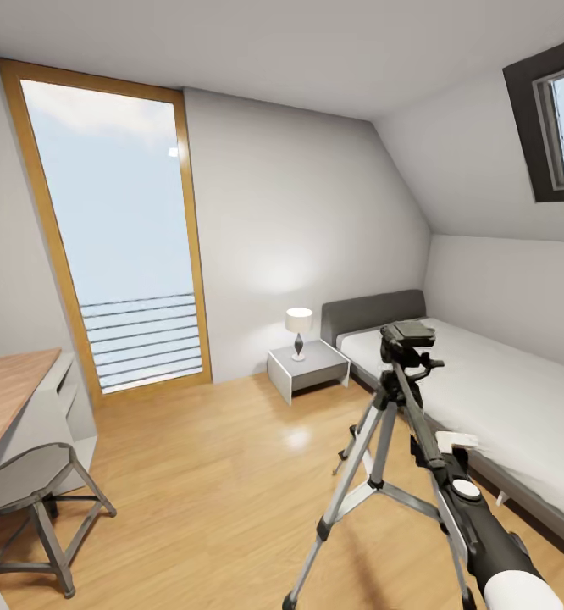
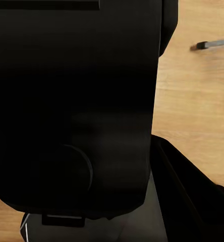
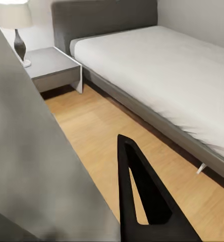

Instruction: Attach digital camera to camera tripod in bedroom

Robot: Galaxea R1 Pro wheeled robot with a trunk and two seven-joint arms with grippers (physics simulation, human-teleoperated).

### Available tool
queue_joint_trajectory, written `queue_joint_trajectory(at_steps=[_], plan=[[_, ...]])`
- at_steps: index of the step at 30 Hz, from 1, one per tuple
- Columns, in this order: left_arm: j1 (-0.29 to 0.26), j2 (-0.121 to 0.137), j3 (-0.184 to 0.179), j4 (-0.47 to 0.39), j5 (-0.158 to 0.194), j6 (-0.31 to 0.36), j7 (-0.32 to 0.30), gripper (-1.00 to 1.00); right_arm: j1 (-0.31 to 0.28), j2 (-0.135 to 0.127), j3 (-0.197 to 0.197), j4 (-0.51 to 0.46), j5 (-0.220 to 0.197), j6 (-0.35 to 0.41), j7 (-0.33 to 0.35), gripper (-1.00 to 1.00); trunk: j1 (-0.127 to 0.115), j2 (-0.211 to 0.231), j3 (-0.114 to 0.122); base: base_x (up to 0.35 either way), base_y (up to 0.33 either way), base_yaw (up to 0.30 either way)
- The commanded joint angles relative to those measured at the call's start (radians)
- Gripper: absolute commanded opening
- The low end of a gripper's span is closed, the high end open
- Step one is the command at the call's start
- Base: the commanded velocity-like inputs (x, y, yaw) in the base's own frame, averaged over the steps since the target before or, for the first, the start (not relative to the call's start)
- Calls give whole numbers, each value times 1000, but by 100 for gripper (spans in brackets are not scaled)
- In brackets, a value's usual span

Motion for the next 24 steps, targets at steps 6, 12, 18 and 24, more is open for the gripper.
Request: queue_joint_trajectory(at_steps=[6,12,18,24], plan=[[0,2,-9,-3,4,6,7,-100,0,5,-7,-125,-39,115,-2,-100,0,-1,0,0,0,0],[0,2,-9,-3,4,6,7,-100,0,5,-6,-213,-46,168,-3,-100,0,-1,0,0,0,0],[0,2,-9,-4,4,6,7,-100,0,0,-6,-254,-41,241,-4,-100,0,-1,0,0,0,0],[0,2,-9,-5,4,6,7,-100,0,-11,0,-265,-26,335,-6,-100,0,-1,0,0,0,0]])
